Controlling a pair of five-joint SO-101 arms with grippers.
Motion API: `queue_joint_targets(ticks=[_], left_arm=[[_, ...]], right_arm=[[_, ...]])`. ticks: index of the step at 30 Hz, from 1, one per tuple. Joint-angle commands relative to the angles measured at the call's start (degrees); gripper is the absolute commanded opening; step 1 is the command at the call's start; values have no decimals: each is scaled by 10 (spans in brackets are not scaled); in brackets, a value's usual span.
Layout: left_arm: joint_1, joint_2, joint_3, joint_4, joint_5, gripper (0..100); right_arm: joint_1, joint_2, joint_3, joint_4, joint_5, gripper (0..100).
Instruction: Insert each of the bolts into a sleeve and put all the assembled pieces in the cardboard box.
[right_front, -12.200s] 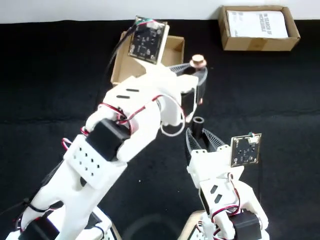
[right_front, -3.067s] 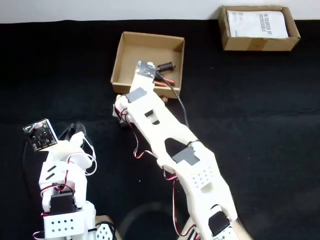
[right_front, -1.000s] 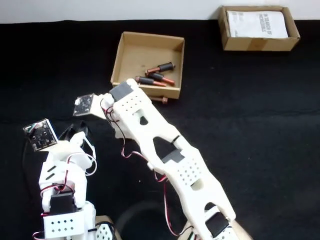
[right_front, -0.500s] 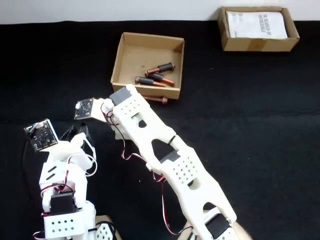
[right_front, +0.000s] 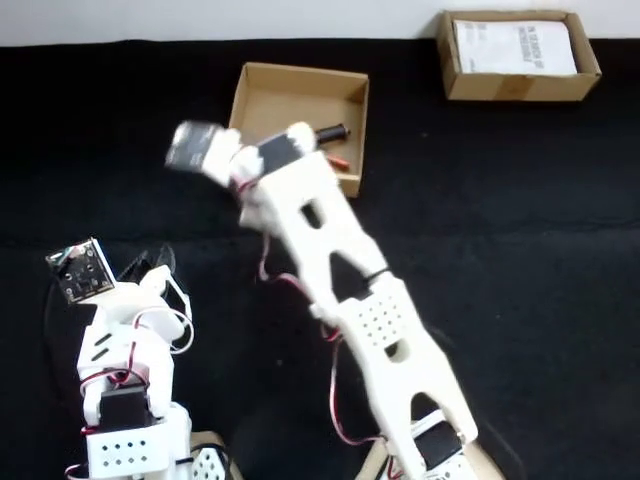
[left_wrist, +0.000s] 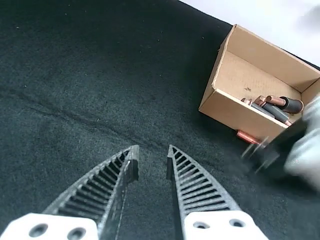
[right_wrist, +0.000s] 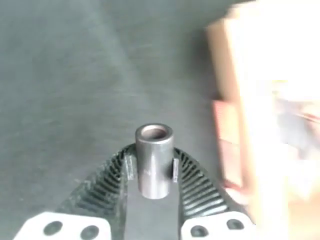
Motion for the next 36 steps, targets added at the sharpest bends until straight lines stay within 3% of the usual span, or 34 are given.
queue_joint_targets(ticks=[1,6,13,17,25,36], left_arm=[[-5,-7,8,1,-4,115],[-3,-7,8,2,-4,115],[-3,-7,8,2,-4,114],[-3,-7,8,3,-4,112],[-3,-7,8,41,-4,112],[-7,-7,8,180,-4,112]], right_arm=[[77,-15,-157,17,-43,7],[149,-117,-153,17,-62,7],[183,-346,20,16,-131,7],[218,-482,121,16,-135,7],[376,-750,298,15,-222,7],[611,-1084,571,10,-222,8]])
